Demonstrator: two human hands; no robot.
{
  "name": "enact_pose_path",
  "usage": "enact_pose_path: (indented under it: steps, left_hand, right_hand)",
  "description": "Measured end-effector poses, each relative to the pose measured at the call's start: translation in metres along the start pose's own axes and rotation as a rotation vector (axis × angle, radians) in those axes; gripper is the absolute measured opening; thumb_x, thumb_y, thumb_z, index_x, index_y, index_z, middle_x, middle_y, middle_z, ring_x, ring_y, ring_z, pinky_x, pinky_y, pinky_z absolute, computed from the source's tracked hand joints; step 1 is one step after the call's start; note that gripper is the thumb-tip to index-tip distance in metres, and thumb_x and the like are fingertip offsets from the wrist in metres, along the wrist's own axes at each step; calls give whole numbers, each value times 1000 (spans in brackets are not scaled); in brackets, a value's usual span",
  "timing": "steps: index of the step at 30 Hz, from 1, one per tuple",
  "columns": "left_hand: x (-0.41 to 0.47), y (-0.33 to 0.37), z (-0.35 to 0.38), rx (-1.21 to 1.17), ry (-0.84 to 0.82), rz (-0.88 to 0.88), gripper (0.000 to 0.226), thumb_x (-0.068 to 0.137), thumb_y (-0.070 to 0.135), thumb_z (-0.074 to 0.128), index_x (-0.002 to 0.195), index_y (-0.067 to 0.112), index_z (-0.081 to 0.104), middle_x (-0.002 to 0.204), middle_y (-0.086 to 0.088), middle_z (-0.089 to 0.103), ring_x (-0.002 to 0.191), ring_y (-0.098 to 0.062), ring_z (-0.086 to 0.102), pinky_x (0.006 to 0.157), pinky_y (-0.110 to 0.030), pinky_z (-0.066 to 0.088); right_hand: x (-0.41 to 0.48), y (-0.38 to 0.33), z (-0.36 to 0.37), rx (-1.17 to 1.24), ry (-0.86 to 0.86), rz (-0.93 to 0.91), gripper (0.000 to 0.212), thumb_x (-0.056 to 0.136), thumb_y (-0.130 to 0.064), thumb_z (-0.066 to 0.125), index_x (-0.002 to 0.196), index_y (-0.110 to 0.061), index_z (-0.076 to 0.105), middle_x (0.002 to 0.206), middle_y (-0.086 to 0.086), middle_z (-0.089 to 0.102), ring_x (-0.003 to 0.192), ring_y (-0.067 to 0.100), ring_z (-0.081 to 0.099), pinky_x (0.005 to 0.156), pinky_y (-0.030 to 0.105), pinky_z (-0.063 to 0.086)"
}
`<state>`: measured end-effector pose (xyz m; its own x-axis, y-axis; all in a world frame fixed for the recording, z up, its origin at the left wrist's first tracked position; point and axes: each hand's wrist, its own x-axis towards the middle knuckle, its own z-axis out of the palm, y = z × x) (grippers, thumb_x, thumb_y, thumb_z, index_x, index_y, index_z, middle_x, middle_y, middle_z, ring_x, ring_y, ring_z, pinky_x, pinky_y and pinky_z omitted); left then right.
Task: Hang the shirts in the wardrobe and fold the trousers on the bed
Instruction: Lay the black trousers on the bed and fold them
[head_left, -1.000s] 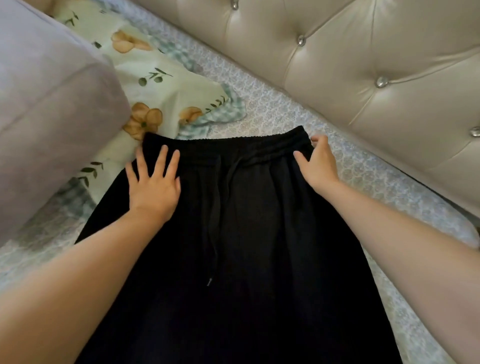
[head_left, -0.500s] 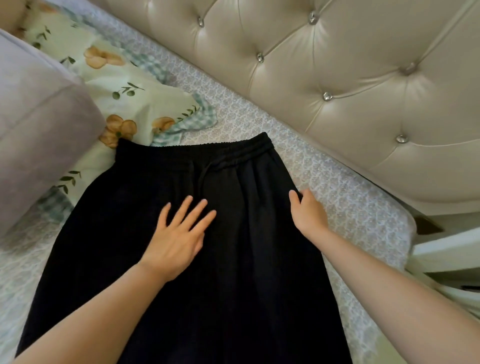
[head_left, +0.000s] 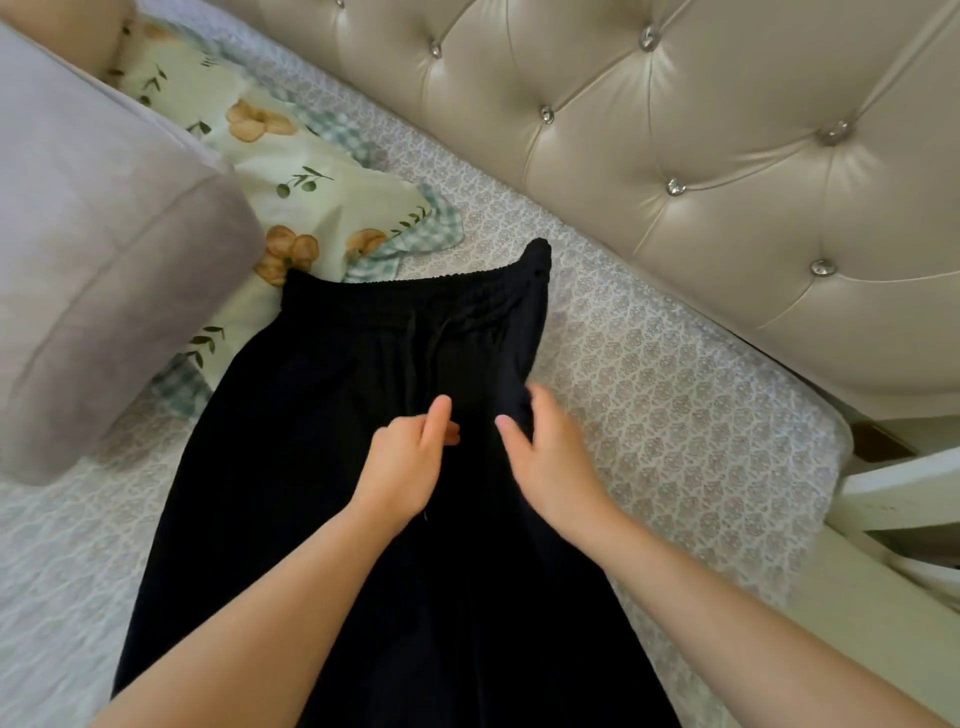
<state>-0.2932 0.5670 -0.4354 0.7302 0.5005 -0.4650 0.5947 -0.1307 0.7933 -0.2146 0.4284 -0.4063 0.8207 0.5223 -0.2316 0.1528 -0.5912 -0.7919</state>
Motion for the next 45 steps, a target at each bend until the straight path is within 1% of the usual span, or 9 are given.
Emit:
enact_pose_path:
  steps: [7,10,13,17,23,26,29,37,45]
  left_hand:
    - [-15,-20,-65,-340,127,-57,50,101,48,45,92,9,75,84,-6,77,82,-18,75,84,-36,55]
    - [-36,-56,-83,-370,160,-156,50,102,47,44,98,7,73,87,-8,77,84,-19,75,82,-37,56]
    - [-54,-83,-83,-399,130,-330,40,103,37,47,102,4,70,86,-9,77,83,-21,75,79,-36,57]
    - [-74,-91,-61,-360,-11,-442,33,97,36,60,106,4,67,90,-10,76,80,-19,75,75,-33,60]
    - [-72,-72,-17,-225,-23,-477,49,75,56,78,87,9,68,79,-6,74,68,-19,74,67,-33,62]
    - [-60,-64,-3,-98,31,-527,32,81,39,76,81,14,56,80,-4,65,70,-22,69,67,-36,62]
    - [-53,-67,1,-62,13,-554,18,88,17,65,79,13,49,83,-7,60,71,-23,65,68,-40,63]
    - [-85,-91,-46,-541,15,-567,28,82,-1,46,102,3,65,102,-16,68,88,-36,68,63,-46,62]
    - [-79,-108,-151,-316,255,-470,22,93,16,44,88,5,63,80,-11,62,75,-28,62,65,-37,51]
  right_hand:
    - [-8,-49,81,70,-161,74,39,101,-27,49,139,-21,44,122,6,59,110,18,61,62,7,36]
    - [-6,-56,114,128,-292,166,49,102,-31,47,148,-20,35,141,8,49,126,21,52,84,9,37]
    - [2,-47,125,14,-441,251,40,102,-33,42,136,-13,54,131,11,60,120,27,56,101,32,44]
    - [15,-33,116,-54,-507,239,29,103,-16,42,122,-11,63,114,10,67,100,20,66,92,36,54]
    - [55,-51,101,-472,-517,-215,64,95,5,43,147,-31,34,109,6,54,91,21,58,83,37,55]
    - [70,-64,108,-762,-645,-433,86,91,11,41,151,-46,17,129,10,43,99,21,51,78,28,44]
    - [81,-70,121,-1004,-720,-567,74,94,5,41,150,-40,26,136,12,43,114,30,52,80,30,42]
    - [74,-68,131,-863,-539,-576,24,97,-8,46,117,-13,60,110,8,50,89,28,57,77,43,50]
    - [78,-112,175,-765,-223,-486,22,97,-4,44,112,-5,60,123,15,51,102,31,53,74,37,46]
